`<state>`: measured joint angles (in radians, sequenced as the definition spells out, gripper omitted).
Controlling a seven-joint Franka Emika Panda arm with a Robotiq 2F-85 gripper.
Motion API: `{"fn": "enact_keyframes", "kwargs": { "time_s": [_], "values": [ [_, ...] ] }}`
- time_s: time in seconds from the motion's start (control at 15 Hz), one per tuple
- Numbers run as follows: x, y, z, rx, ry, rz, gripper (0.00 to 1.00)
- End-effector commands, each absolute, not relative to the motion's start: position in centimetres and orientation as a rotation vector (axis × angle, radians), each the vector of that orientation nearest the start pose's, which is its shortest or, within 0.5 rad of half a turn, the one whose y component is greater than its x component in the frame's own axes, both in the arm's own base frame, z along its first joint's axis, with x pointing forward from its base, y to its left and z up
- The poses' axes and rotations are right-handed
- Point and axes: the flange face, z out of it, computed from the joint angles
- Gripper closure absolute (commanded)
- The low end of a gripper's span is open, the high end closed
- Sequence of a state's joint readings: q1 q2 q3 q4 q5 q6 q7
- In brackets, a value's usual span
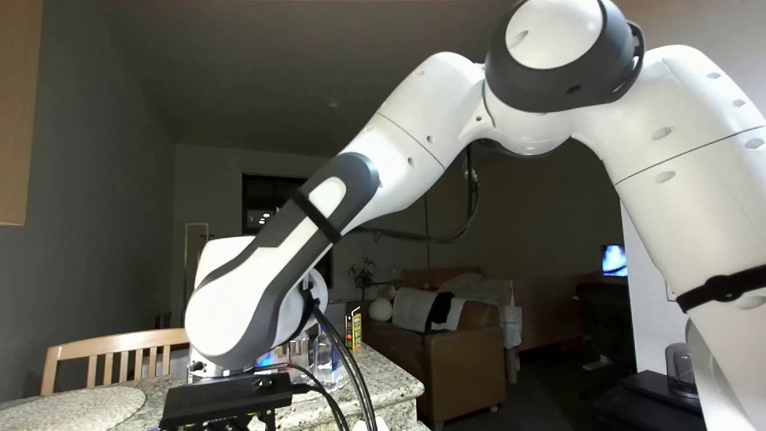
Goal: Put the towel on top of the teddy bear
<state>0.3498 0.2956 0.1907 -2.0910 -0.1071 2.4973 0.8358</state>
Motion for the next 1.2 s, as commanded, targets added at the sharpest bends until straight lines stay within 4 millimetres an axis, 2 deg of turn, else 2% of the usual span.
{"fn": "enact_keyframes", "kwargs": {
  "time_s": [0.0,0.13,0.47,0.87,1.13],
  "values": [
    [52.8,29.6,27.0,-3.100,0.436,-0.064,0.00],
    [53.4,28.7,25.3,-3.123,0.463,0.034,0.00],
    [56.0,26.3,22.6,-3.156,0.499,0.139,0.00],
    [58.4,25.0,18.9,-3.101,0.476,0.280,0.00],
    [59.8,24.2,17.1,-3.039,0.468,0.369,0.00]
  ]
}}
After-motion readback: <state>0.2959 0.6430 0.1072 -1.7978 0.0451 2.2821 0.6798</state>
